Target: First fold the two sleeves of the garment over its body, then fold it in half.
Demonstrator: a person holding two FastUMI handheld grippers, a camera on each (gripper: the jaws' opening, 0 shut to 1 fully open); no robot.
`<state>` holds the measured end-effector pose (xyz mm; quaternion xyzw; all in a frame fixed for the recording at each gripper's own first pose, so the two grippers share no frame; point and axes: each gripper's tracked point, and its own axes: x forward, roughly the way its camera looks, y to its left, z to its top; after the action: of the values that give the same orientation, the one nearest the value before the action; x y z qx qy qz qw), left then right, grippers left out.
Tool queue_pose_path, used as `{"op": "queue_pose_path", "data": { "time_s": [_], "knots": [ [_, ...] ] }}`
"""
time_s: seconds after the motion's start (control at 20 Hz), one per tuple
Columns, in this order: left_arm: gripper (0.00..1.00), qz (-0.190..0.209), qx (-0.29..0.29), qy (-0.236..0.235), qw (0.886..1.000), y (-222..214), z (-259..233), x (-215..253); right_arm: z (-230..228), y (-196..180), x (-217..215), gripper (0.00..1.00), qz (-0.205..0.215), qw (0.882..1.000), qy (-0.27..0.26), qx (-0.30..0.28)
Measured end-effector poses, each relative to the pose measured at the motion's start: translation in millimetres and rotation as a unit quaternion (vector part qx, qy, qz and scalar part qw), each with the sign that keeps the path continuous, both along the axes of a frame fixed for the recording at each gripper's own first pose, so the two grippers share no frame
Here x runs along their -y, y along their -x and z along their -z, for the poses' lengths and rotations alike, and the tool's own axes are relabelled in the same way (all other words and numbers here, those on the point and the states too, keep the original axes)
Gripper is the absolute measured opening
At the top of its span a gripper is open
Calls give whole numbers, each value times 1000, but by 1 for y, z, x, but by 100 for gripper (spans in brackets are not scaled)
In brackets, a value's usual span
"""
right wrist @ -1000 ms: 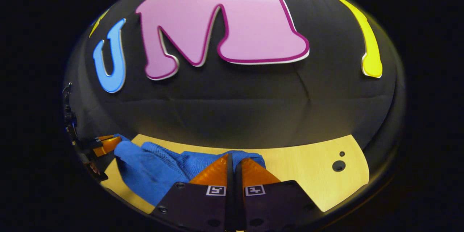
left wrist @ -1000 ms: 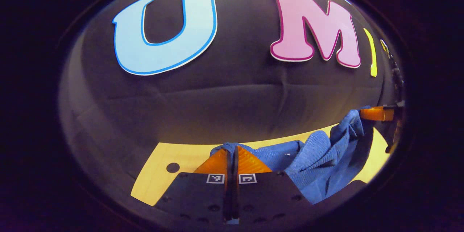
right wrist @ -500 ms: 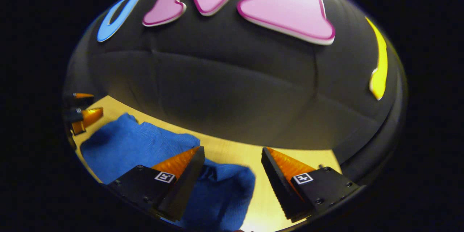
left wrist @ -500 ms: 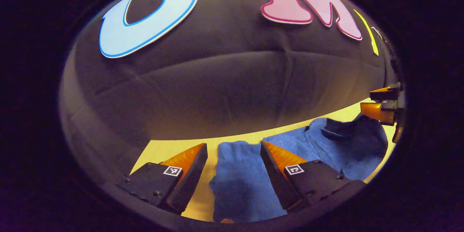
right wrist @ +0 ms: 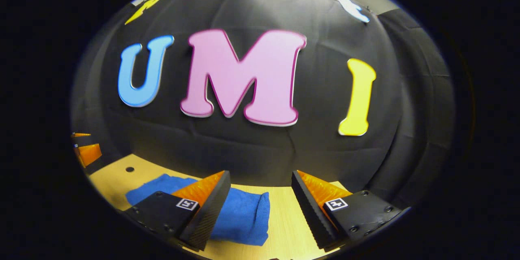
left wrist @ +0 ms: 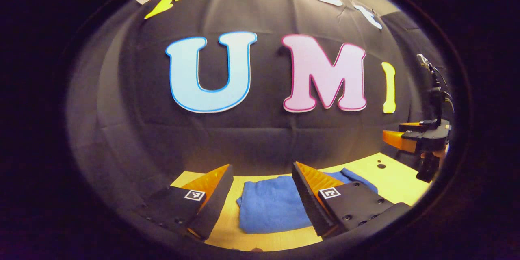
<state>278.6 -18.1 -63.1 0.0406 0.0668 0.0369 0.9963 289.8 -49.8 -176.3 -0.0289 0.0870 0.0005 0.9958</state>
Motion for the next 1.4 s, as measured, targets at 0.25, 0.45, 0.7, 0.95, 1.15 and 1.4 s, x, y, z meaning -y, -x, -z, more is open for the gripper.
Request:
{"op": "queue_pose_path", "data": {
  "time_s": [0.25, 0.45, 0.7, 0.95, 1.15, 1.4],
  "knots": [
    [82, -2, 47, -20, 999, 124, -36, 28, -77, 133, -42, 96, -42, 996, 4, 78],
    [82, 44, 93, 17, 994, 218, -57, 64, -97, 218, -77, 93, -90, 992, -6, 87],
    [82, 46, 125, 74, 988, 300, -62, 56, -89, 314, -110, 96, -142, 988, -19, 57],
    [80, 23, 128, 86, 988, 338, -66, 46, -104, 345, -117, 96, -166, 983, 12, 76],
    [81, 42, 141, 99, 984, 339, -72, 54, -104, 347, -119, 95, -154, 985, -9, 74],
    [81, 55, 153, 67, 984, 335, -84, 56, -108, 333, -116, 95, -144, 987, -1, 75]
  ]
}}
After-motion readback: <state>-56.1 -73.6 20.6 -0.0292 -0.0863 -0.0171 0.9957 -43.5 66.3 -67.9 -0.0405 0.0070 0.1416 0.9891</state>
